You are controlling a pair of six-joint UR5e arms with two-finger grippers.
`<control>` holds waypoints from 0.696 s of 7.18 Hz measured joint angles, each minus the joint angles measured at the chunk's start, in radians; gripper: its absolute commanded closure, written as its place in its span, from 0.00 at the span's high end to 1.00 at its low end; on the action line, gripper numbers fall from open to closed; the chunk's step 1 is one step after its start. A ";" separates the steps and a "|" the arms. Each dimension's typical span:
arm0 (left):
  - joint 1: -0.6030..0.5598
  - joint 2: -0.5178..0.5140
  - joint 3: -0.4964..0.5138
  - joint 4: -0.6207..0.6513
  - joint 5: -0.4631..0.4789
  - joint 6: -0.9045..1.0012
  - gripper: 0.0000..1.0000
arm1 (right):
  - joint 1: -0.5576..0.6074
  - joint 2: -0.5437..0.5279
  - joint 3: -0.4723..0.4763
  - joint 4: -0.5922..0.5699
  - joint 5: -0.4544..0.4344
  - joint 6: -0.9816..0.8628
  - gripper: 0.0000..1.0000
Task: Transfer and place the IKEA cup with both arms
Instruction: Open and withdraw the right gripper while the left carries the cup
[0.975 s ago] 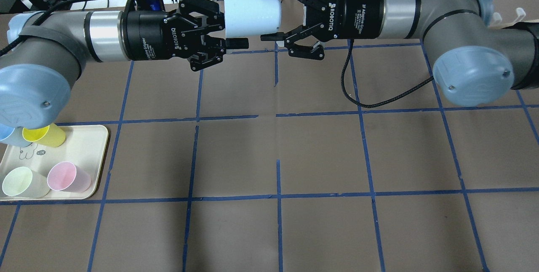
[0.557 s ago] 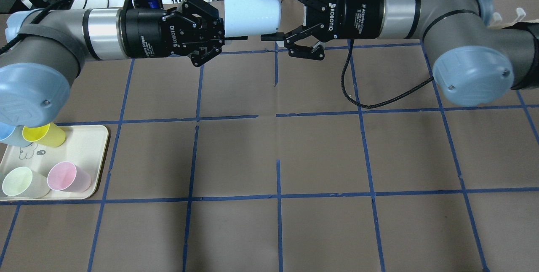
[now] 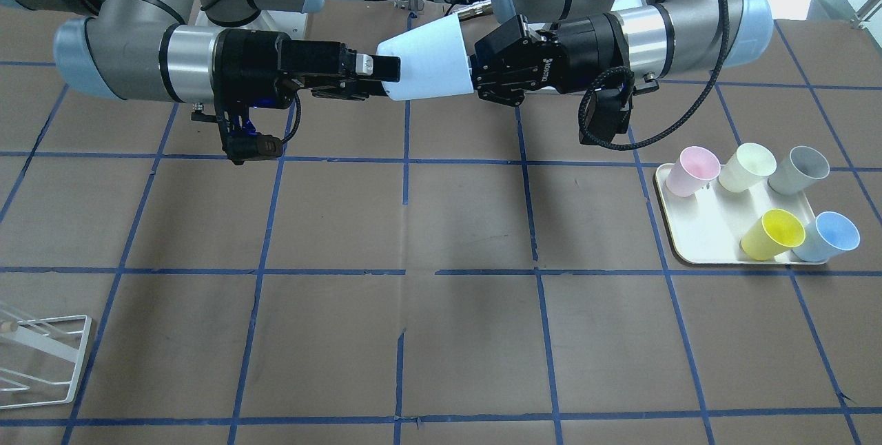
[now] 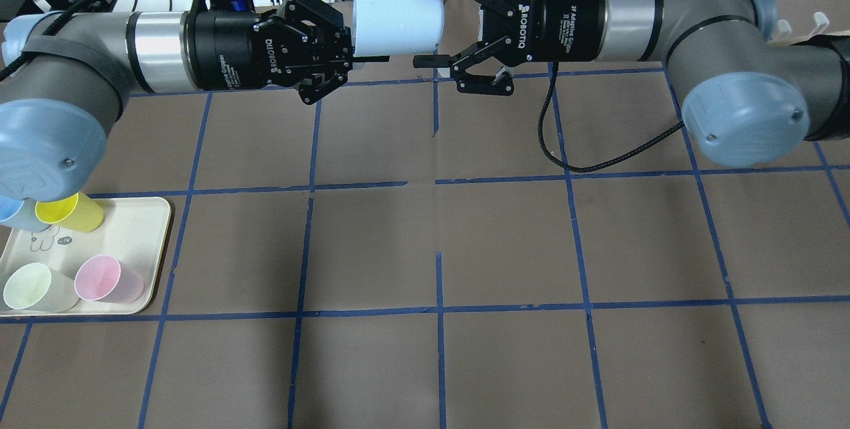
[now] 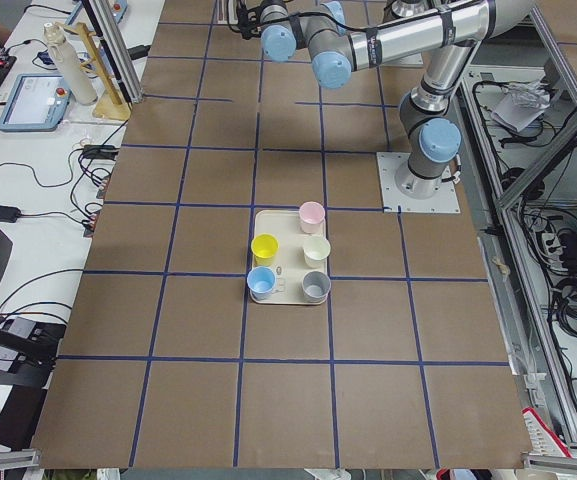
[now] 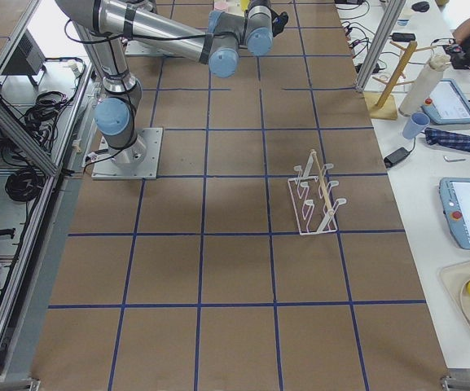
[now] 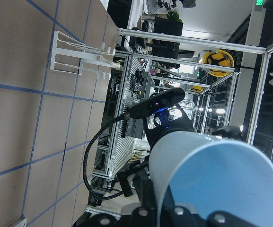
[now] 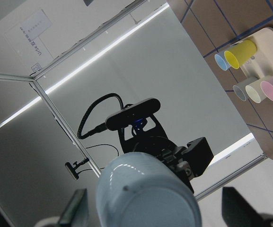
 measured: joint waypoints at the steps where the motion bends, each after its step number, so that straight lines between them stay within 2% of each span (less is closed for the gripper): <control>1: 0.000 0.001 0.000 0.000 0.000 0.000 0.00 | -0.011 0.002 -0.002 -0.002 0.000 0.003 1.00; 2: 0.006 0.001 0.001 0.000 0.012 -0.003 0.00 | -0.038 0.003 -0.003 -0.006 0.000 0.016 1.00; 3: 0.024 0.003 0.003 0.003 0.072 -0.016 0.00 | -0.091 0.003 -0.005 -0.010 -0.006 0.034 1.00; 4: 0.050 0.007 0.011 0.009 0.185 -0.033 0.00 | -0.154 0.000 -0.008 -0.014 -0.037 0.043 1.00; 5: 0.074 0.011 0.027 0.014 0.332 -0.042 0.00 | -0.197 -0.006 -0.015 -0.016 -0.112 0.046 1.00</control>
